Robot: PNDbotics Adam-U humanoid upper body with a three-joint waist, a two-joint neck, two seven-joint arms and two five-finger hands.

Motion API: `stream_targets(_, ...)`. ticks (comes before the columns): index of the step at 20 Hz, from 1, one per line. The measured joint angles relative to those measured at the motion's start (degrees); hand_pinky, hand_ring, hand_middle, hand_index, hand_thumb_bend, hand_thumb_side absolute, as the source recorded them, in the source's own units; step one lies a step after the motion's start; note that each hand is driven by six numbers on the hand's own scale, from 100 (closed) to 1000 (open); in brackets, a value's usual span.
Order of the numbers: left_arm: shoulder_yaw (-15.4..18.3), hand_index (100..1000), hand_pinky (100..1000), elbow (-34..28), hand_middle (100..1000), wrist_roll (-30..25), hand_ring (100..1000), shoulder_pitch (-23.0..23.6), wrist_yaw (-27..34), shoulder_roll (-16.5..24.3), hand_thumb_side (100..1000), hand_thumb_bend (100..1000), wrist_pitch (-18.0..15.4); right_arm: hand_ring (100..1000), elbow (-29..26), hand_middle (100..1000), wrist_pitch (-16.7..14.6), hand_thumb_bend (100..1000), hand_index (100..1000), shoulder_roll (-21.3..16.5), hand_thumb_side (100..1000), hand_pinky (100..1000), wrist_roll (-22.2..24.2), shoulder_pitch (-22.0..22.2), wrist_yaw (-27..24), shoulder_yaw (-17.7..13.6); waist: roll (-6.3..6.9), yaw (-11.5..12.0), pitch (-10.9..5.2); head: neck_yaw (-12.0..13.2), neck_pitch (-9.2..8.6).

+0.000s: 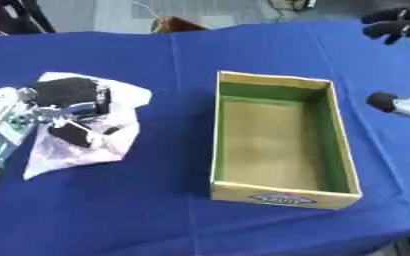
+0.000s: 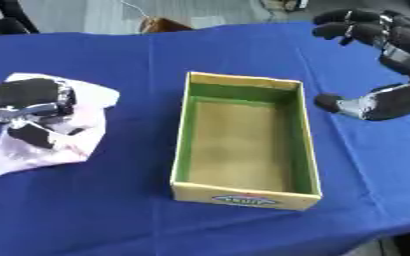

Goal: Pick up objects on the table and place them in the box.

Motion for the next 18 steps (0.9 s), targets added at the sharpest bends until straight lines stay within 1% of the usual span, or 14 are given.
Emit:
stream_targets(5,-1.2,100,100,-2.0,100,-3.2,100,-2.4,5.7,2.4,389,141,0.9,797,0.1,920,0.0,502,918,-0.1,685,697,0.0,0.1,0.1,0.0,0.6,0.4,-0.14,-0.4,0.0)
stream_targets(9,-2.3,100,100,-5.7,100,-6.2,100,-4.8,11.1,4.9,378,149,2.2,796,0.3,919,0.0,502,918,-0.6,685,696,0.0,0.5,0.1,0.0,1.16,0.9,-0.46,-0.5,0.0)
stream_targets(13,-2.6,100,100,-10.3,100,-8.6,100,-7.2,16.5,6.9,361,137,4.2,796,0.4,919,0.1,503,918,-0.7,685,696,0.1,0.6,0.2,0.0,1.67,1.3,-0.83,-1.0,0.0)
stream_targets(18,-2.6,100,100,-14.3,100,-10.7,100,-9.4,21.4,7.9,353,131,6.8,796,0.4,919,0.1,505,918,-1.1,684,696,0.1,0.8,0.3,0.0,1.76,1.5,-1.07,-1.0,0.0)
